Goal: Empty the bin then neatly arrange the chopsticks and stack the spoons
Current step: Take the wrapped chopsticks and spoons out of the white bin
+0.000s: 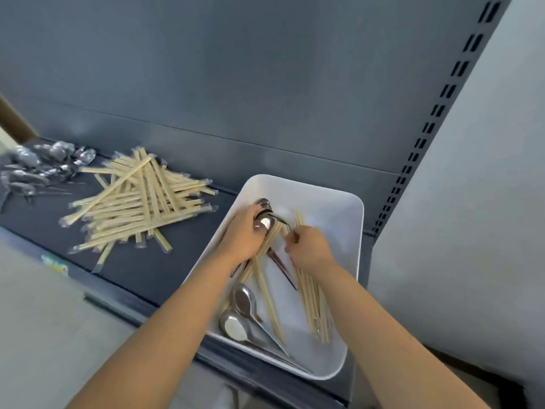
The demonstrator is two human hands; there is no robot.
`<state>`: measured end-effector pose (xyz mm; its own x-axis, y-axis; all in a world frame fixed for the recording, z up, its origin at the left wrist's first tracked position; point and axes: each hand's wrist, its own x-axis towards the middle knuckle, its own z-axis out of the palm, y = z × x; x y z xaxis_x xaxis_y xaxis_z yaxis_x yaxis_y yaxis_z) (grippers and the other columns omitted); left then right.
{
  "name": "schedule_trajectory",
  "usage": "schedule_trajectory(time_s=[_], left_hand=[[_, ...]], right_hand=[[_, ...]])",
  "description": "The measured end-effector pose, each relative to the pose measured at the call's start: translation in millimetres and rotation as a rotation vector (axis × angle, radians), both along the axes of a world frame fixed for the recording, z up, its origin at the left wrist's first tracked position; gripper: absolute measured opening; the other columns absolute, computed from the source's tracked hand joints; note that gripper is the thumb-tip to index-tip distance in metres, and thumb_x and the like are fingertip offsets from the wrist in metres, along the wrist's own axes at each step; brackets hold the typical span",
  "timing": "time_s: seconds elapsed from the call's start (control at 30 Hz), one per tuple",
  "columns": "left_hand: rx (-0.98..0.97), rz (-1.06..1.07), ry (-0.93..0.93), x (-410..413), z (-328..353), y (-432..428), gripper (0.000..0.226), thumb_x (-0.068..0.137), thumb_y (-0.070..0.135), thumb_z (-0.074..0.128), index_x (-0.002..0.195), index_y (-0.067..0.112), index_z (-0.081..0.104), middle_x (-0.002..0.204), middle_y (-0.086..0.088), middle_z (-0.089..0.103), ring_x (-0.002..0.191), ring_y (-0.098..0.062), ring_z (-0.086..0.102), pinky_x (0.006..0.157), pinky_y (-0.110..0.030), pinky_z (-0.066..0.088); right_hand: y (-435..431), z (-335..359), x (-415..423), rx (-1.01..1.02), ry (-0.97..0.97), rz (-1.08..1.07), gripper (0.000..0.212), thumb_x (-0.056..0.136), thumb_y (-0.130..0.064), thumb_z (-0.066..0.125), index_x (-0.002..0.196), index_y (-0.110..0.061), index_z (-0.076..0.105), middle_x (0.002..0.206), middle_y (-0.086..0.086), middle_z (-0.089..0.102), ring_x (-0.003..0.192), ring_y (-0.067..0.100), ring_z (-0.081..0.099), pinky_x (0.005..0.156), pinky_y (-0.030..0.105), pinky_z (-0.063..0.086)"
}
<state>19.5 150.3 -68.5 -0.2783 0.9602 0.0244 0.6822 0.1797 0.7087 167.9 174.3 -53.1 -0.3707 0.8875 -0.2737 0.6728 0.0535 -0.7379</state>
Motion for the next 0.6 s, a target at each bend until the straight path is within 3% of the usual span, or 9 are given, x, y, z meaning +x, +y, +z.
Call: schedule_trajectory(time_s=[0.07, 0.13, 0.23, 0.3, 0.37, 0.43, 0.53, 0.6], left_hand=[[-0.084, -0.049, 0.250, -0.7, -13.7, -2.7, 0.036, 0.084, 0.016, 0.060, 0.119, 0.008, 0.057, 0.116, -0.009, 0.061, 0.112, -0.026, 0.055, 0.091, -0.030, 0.039], [-0.085, -0.006, 0.274, -1.5, -12.1, -4.0, 0.033, 0.083, 0.009, 0.065, 0.116, 0.008, 0.061, 0.108, -0.012, 0.065, 0.102, -0.030, 0.058, 0.084, -0.031, 0.040], [-0.154, 0.034, 0.170, -3.9, -9.2, -8.1, 0.027, 0.079, 0.011, 0.073, 0.104, 0.011, 0.063, 0.076, -0.001, 0.057, 0.067, -0.016, 0.054, 0.059, -0.022, 0.038], [-0.204, 0.015, 0.118, -3.2, -8.3, -12.0, 0.019, 0.079, 0.013, 0.074, 0.095, 0.010, 0.065, 0.067, 0.001, 0.053, 0.061, -0.016, 0.052, 0.054, -0.023, 0.042], [-0.218, -0.003, 0.086, -5.2, -9.0, -13.7, 0.015, 0.081, 0.014, 0.072, 0.094, 0.010, 0.067, 0.074, -0.003, 0.061, 0.068, -0.020, 0.059, 0.062, -0.036, 0.053], [-0.169, -0.013, 0.041, -5.2, -7.0, -14.1, 0.018, 0.083, 0.013, 0.071, 0.100, 0.009, 0.067, 0.086, -0.004, 0.066, 0.079, -0.020, 0.063, 0.073, -0.039, 0.054], [-0.061, 0.038, -0.119, -0.6, -0.6, -12.5, 0.009, 0.091, 0.009, 0.061, 0.100, 0.009, 0.059, 0.086, -0.002, 0.061, 0.073, -0.016, 0.060, 0.063, -0.028, 0.052], [-0.053, 0.080, -0.226, 3.7, 4.7, -11.7, 0.007, 0.095, 0.007, 0.055, 0.101, 0.006, 0.053, 0.089, -0.007, 0.059, 0.072, -0.017, 0.061, 0.056, -0.024, 0.054]], right_hand=[[-0.6, -0.4, -0.3, 0.025, -0.127, 0.113, 0.021, 0.085, -0.012, 0.056, 0.065, -0.010, 0.049, 0.069, 0.007, 0.055, 0.075, 0.032, 0.058, 0.060, 0.029, 0.046], [-6.0, 0.4, -4.7, 0.052, -0.199, 0.192, 0.026, 0.083, -0.014, 0.061, 0.064, -0.012, 0.043, 0.070, 0.003, 0.049, 0.079, 0.029, 0.056, 0.056, 0.024, 0.036], [-11.9, -0.4, -6.1, 0.074, -0.296, 0.285, 0.021, 0.082, -0.015, 0.067, 0.078, -0.012, 0.046, 0.088, 0.005, 0.054, 0.093, 0.024, 0.060, 0.065, 0.025, 0.041], [-11.8, -2.5, -3.6, 0.015, -0.291, 0.289, 0.023, 0.079, -0.014, 0.070, 0.078, -0.011, 0.047, 0.083, 0.004, 0.055, 0.086, 0.024, 0.061, 0.066, 0.028, 0.048], [-12.5, -3.1, -2.0, -0.027, -0.287, 0.288, 0.025, 0.080, -0.011, 0.066, 0.069, -0.013, 0.044, 0.073, 0.002, 0.052, 0.076, 0.024, 0.060, 0.058, 0.027, 0.049], [-14.0, -1.9, -2.3, -0.032, -0.269, 0.278, 0.023, 0.083, -0.010, 0.057, 0.067, -0.014, 0.041, 0.068, 0.001, 0.048, 0.070, 0.022, 0.055, 0.049, 0.023, 0.039], [-11.4, 0.6, -3.6, -0.068, -0.122, 0.158, 0.012, 0.086, -0.010, 0.046, 0.075, -0.009, 0.051, 0.069, 0.002, 0.049, 0.065, 0.019, 0.051, 0.047, 0.024, 0.034], [-9.3, -0.2, -6.6, -0.074, -0.018, 0.084, 0.014, 0.087, -0.011, 0.043, 0.090, -0.007, 0.056, 0.075, 0.005, 0.057, 0.072, 0.025, 0.059, 0.054, 0.026, 0.045]])
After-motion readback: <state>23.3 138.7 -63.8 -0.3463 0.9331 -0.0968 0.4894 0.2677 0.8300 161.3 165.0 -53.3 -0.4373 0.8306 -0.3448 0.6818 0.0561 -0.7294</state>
